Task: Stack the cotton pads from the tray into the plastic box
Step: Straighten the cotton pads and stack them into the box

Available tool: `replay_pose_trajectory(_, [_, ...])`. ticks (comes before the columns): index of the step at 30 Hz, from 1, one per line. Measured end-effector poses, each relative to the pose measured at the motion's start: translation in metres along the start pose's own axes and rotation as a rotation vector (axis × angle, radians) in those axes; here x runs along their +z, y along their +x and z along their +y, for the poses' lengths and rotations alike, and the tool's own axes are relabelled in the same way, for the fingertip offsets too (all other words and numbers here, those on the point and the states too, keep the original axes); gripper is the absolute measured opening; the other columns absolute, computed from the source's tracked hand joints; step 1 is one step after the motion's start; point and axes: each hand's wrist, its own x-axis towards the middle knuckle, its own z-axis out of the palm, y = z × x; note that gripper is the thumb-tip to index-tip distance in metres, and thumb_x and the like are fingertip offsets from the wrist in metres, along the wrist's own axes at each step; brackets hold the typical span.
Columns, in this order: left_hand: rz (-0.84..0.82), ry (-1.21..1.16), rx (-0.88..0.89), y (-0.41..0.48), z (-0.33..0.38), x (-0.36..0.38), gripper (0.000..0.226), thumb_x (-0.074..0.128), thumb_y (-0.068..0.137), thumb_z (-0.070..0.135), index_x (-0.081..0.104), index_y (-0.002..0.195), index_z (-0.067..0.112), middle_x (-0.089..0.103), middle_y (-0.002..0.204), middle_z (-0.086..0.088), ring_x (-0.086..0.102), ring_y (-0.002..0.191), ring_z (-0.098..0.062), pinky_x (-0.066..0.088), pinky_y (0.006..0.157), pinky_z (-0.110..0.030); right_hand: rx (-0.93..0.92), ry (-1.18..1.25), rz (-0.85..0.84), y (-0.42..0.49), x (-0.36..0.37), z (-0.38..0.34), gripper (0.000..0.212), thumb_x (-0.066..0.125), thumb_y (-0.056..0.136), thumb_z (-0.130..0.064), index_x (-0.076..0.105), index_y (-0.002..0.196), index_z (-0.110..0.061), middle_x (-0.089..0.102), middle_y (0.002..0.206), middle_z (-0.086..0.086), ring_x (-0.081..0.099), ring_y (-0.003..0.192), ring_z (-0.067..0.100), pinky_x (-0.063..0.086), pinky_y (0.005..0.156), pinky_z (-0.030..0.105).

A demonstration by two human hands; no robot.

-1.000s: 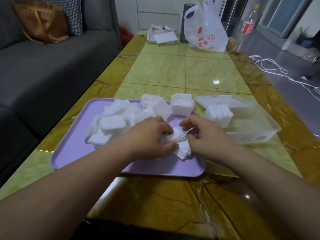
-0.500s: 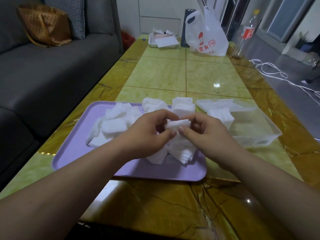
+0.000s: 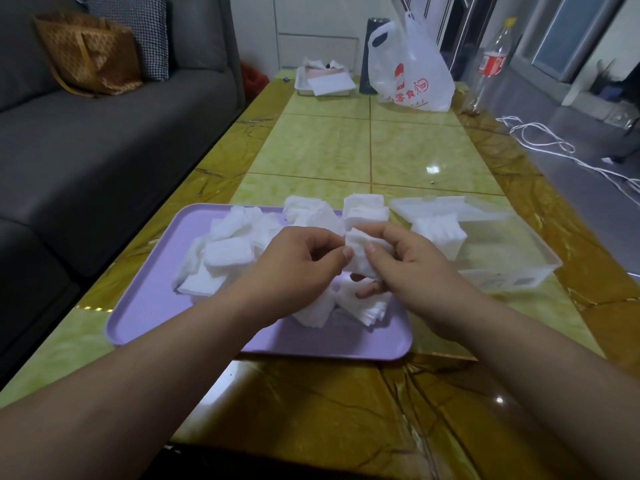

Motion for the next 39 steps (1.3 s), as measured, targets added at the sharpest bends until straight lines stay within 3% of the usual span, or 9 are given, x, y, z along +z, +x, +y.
replay_pose_trajectory(6, [-0.058,0.311,0.113,0.006,-0.009,0.012,0.027,0.069,0.093,0.028,0.069,0.12,0.027,0.067,0.09,0.017,0.064,0.077,-0.003,0.052,0.078,-0.02,-0.013,-0.124,0.226,-0.001,0.002,0.001,0.029,0.038,0.109,-0.018,0.058,0.129,-0.024,0.07,0.1,0.005,0.074,0.077,0.023,0.064,0.075,0.047])
replay_pose_trajectory(9, [-0.253,0.515,0.106,0.003,-0.009,0.014,0.048,0.074,0.088,0.037,0.061,0.133,0.027,0.064,0.113,0.01,0.062,0.092,-0.012,0.052,0.09,-0.034,-0.009,-0.116,0.309,-0.001,0.002,0.002,0.032,0.035,0.109,-0.018,0.054,0.135,-0.024,0.066,0.108,-0.001,0.073,0.083,0.019,0.064,0.07,0.034])
replay_pose_trajectory(12, [-0.294,0.499,0.06,0.004,-0.007,0.013,0.06,0.077,0.085,0.036,0.056,0.14,0.029,0.061,0.111,0.011,0.061,0.094,-0.01,0.05,0.09,-0.027,-0.017,-0.078,0.337,-0.002,0.002,-0.002,0.034,0.035,0.109,-0.02,0.052,0.138,-0.026,0.065,0.115,-0.002,0.074,0.083,0.017,0.064,0.074,0.035])
replay_pose_trajectory(19, [-0.165,0.316,0.03,0.005,-0.012,0.008,0.009,0.078,0.083,0.026,0.071,0.089,0.029,0.064,0.083,0.017,0.058,0.074,0.0,0.046,0.069,-0.017,-0.014,-0.073,0.389,-0.001,-0.001,0.0,0.033,0.036,0.109,-0.022,0.053,0.137,-0.029,0.064,0.122,-0.005,0.073,0.08,0.011,0.062,0.087,0.045])
replay_pose_trajectory(22, [-0.081,0.222,0.027,0.002,-0.01,0.004,0.003,0.077,0.087,0.026,0.074,0.086,0.026,0.067,0.071,0.021,0.059,0.066,0.005,0.043,0.06,-0.008,-0.003,-0.061,0.402,0.0,-0.002,0.0,0.033,0.037,0.109,-0.022,0.054,0.136,-0.03,0.064,0.122,-0.006,0.073,0.082,0.007,0.061,0.09,0.044])
replay_pose_trajectory(24, [-0.011,0.165,0.025,0.002,-0.005,0.0,0.003,0.077,0.086,0.021,0.074,0.084,0.022,0.071,0.076,0.009,0.059,0.067,0.002,0.044,0.06,-0.008,0.001,-0.051,0.395,0.0,-0.003,0.001,0.029,0.039,0.109,-0.021,0.054,0.131,-0.03,0.064,0.123,-0.006,0.074,0.08,0.004,0.061,0.089,0.042])
replay_pose_trajectory(28, [-0.057,-0.16,-0.027,0.001,0.001,-0.01,0.005,0.073,0.088,0.005,0.072,0.09,0.01,0.074,0.089,-0.017,0.062,0.073,-0.011,0.049,0.069,-0.024,0.048,0.071,0.373,0.003,-0.006,0.001,0.019,0.055,0.102,-0.008,0.06,0.117,-0.02,0.069,0.113,0.003,0.073,0.084,0.012,0.06,0.064,0.023])
replay_pose_trajectory(34, [-0.114,-0.22,-0.029,0.001,-0.002,-0.009,0.008,0.075,0.09,0.004,0.074,0.096,0.009,0.077,0.093,-0.014,0.069,0.081,-0.016,0.055,0.079,-0.033,0.101,0.256,0.112,0.003,-0.009,-0.003,0.027,0.066,0.093,0.003,0.075,0.114,-0.013,0.079,0.105,0.012,0.075,0.101,0.032,0.062,0.087,0.051])
replay_pose_trajectory(39, [-0.069,-0.192,-0.036,0.002,-0.004,-0.01,0.008,0.076,0.089,0.006,0.074,0.095,0.01,0.078,0.089,-0.008,0.068,0.076,-0.011,0.053,0.074,-0.029,0.104,0.248,0.002,0.003,-0.006,-0.002,0.033,0.053,0.1,0.008,0.07,0.124,-0.008,0.075,0.112,0.018,0.075,0.1,0.029,0.064,0.077,0.045])
